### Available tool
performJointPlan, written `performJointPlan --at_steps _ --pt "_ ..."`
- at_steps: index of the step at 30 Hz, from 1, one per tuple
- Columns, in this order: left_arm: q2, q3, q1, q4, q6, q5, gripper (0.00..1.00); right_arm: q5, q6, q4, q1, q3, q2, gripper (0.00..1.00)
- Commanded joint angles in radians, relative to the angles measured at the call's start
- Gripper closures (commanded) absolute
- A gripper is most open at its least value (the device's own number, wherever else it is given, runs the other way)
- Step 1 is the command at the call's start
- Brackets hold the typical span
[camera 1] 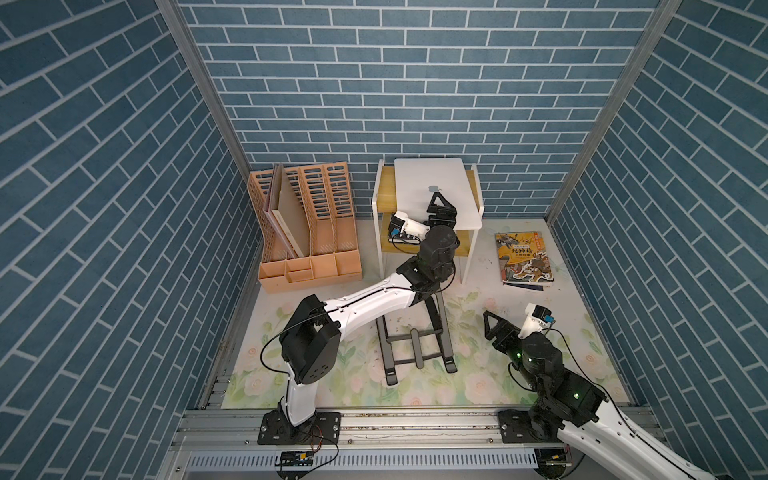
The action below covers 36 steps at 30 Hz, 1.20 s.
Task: Close the laptop lid and set it aside
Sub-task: Place the laptop on the shelf.
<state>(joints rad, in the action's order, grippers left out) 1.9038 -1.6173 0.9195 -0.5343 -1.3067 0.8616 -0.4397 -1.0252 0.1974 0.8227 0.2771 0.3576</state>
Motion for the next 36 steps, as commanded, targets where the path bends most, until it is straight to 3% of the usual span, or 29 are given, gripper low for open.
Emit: performJointPlan --at_steps 1,17,31,36 --pt "-0.02 -0.023 -0.043 0.073 -0.031 -0.047 0.22 0.002 -0.014 -0.032 0.003 -0.014 0.015 0.21" --pt "-0.115 0.093 -0.069 0.182 -0.062 -0.056 0.2 0.03 -0.013 -0.073 0.003 -0.018 0.049 0.2" --pt "-0.18 0.134 -0.145 0.296 -0.06 -0.162 0.14 0.024 -0.003 -0.113 0.003 0.0 0.106 0.18" --pt "-0.191 0.137 -0.167 0.294 -0.034 -0.21 0.07 0.027 0.017 -0.102 0.003 0.025 0.135 0.17"
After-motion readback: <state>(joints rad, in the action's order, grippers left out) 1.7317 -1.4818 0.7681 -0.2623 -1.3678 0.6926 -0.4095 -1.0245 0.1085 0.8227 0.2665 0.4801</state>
